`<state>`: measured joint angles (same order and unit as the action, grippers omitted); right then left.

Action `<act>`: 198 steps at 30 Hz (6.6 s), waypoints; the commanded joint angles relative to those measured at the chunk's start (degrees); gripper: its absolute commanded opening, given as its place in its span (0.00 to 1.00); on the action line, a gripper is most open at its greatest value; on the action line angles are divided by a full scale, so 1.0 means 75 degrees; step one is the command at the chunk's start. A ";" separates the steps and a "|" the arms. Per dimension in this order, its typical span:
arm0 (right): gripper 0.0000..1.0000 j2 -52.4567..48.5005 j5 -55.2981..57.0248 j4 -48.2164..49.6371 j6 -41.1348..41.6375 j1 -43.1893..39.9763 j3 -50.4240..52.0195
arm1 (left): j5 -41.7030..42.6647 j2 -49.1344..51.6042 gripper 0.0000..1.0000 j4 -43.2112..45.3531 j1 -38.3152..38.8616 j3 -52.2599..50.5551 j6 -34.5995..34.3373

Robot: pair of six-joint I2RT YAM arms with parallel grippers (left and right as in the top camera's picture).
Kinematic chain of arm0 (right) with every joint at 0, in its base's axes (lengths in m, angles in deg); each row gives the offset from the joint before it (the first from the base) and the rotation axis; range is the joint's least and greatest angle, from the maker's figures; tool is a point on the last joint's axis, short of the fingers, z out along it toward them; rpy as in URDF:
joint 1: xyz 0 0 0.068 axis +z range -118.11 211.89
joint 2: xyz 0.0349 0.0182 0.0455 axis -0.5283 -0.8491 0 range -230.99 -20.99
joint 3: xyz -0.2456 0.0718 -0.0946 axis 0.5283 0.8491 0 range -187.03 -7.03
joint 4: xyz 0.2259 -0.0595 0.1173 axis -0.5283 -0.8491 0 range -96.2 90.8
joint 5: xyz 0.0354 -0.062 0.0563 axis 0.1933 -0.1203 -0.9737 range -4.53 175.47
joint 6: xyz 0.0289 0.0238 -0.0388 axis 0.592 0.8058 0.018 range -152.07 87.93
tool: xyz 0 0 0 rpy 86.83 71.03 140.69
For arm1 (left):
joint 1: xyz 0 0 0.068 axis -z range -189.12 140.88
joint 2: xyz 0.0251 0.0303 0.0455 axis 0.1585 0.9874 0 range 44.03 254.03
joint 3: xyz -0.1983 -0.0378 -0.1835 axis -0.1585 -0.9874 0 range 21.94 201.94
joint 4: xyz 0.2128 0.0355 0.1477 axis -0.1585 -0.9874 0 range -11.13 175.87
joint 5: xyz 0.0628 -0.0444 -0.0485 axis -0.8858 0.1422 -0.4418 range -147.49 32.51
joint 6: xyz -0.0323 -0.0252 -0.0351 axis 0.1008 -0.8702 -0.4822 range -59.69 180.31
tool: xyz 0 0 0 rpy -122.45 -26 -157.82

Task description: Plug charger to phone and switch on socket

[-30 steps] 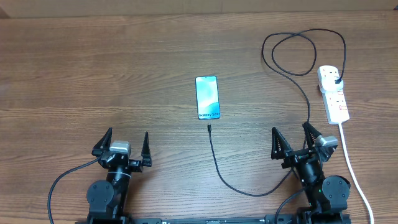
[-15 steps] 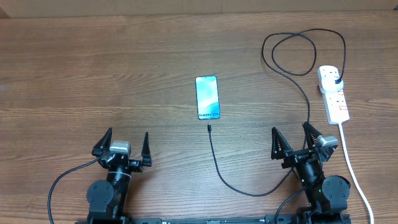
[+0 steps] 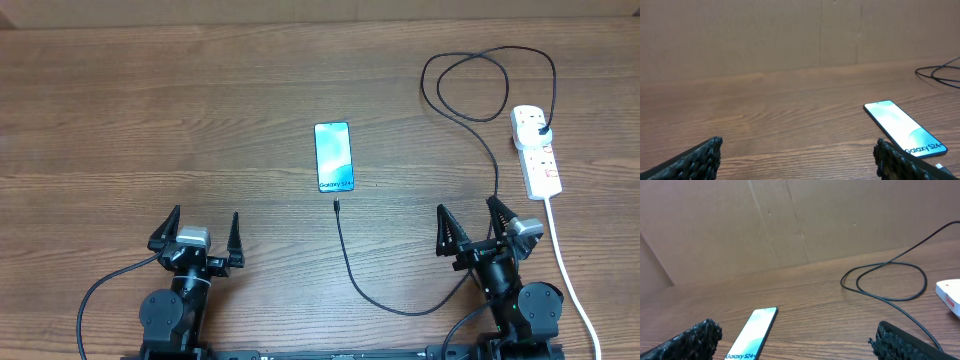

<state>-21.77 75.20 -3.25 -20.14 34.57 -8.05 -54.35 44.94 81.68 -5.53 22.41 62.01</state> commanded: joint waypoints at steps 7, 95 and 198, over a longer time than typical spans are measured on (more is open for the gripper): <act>1.00 0.0082 -0.0017 0.0035 -0.0055 0.0029 0.0076 | -0.0085 -0.0082 1.00 -0.0015 -0.0070 -0.0026 0.0122; 1.00 0.0082 -0.0015 0.0035 -0.0055 0.0029 0.0076 | 0.1032 1.6783 0.07 -0.7265 0.2739 1.3449 -0.3891; 1.00 0.0082 -0.0015 0.0035 -0.0055 0.0029 0.0076 | -0.0726 1.7666 0.92 -0.6577 0.3794 1.3143 -0.5053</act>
<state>-21.73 75.20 -3.27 -20.16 34.57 -8.05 -59.70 174.57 33.36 22.76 123.17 25.20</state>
